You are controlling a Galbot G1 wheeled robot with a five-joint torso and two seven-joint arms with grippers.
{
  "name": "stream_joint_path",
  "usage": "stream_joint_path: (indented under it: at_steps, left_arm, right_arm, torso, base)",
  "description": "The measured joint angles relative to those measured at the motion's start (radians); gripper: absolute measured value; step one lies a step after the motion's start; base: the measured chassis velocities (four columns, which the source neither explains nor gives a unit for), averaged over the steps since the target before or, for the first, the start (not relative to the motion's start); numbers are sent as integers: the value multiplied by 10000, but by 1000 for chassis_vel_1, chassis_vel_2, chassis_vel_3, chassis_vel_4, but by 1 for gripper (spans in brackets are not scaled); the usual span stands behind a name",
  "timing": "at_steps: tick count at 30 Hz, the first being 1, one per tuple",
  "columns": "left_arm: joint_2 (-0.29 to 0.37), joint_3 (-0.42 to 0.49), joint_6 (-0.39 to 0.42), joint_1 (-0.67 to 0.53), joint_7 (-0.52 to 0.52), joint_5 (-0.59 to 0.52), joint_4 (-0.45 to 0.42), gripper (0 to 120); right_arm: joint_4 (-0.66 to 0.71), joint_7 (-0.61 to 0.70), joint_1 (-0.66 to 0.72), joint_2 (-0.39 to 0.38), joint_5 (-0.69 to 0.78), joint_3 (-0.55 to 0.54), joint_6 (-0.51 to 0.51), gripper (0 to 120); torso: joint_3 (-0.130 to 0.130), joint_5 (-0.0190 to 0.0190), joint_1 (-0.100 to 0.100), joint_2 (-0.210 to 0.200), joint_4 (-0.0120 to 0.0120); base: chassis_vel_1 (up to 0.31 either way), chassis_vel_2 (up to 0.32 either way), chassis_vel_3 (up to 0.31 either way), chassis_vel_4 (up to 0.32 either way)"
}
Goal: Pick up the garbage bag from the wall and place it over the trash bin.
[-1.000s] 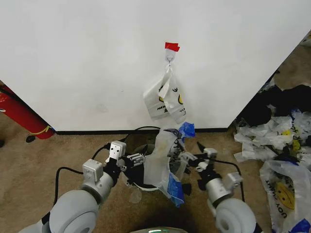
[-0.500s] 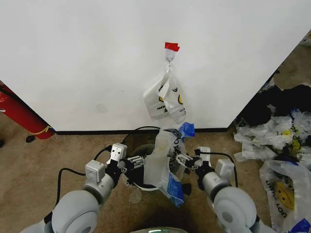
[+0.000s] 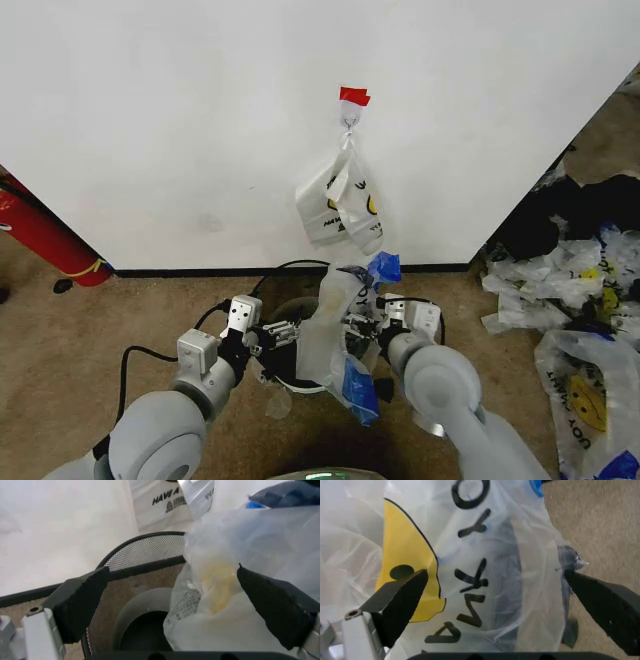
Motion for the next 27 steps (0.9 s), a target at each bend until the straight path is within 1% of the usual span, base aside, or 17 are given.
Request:
stream_joint_path:
  at_steps: [5, 22, 25, 27]
  left_arm:
    - [-39, 8, -49, -6, 20, 76, 55, 100]
    - [-20, 41, -115, 2, 49, 149, 127, 100]
    - [-44, 37, -120, 37, 51, 198, 133, 100]
    - [-56, 36, -130, 40, 60, 222, 157, 100]
  right_arm:
    - [-382, 147, 129, -67, 323, -49, -2, 100]
    - [-1005, 127, 447, 5, 458, -218, 39, 100]
    - [-1062, 127, 447, 7, 527, -253, 45, 90]
    - [-1126, 117, 436, 16, 536, -243, 56, 80]
  torso:
    - [0, 1, 0, 0, -1]
    - [0, 1, 0, 0, -1]
    - [-1, 1, 0, 0, -1]
    - [-3, -1, 0, 1, -2]
  base:
    - [0, 0, 0, 0]
    - [0, 0, 0, 0]
    - [0, 0, 0, 0]
    - [0, 0, 0, 0]
